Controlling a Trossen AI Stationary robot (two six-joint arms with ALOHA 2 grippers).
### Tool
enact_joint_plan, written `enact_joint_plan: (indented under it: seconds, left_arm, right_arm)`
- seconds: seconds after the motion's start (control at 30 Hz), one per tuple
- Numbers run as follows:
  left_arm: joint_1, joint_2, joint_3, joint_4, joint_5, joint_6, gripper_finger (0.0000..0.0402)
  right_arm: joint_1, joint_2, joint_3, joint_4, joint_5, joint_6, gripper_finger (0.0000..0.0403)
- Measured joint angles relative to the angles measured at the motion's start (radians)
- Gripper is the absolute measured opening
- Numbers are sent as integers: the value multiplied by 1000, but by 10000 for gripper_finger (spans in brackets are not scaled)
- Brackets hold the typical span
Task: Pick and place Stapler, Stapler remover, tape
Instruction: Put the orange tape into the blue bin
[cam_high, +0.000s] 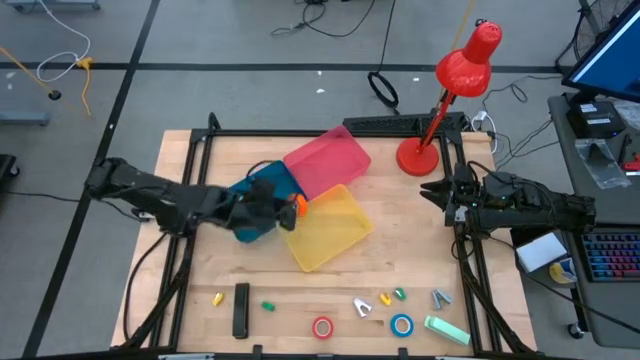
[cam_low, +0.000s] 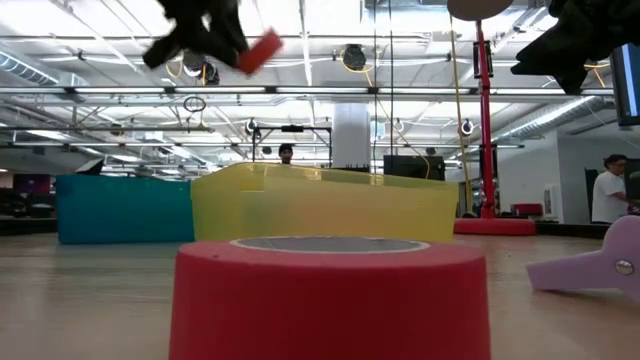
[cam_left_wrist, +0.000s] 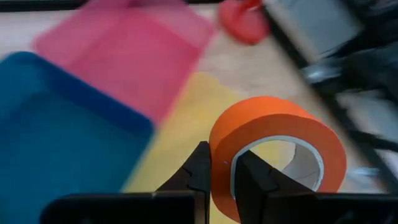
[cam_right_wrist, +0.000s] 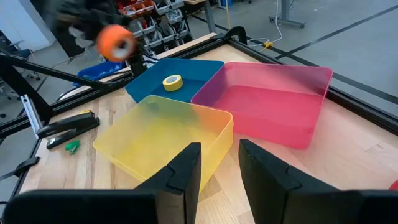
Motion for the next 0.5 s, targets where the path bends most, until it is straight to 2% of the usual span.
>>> enact_joint_plan:
  seconds: [0.2, 0.33, 0.5]
  left_arm:
    - [242, 72, 0, -192, 157, 153, 37]
    - [383, 133, 0, -224, 238, 285, 37]
    - [505, 223, 0, -262, 328, 436, 37]
  right_arm:
    - [0, 0, 0, 0, 0, 0, 100]
    - [0, 0, 0, 0, 0, 0, 100]
    - [0, 0, 0, 0, 0, 0, 100]
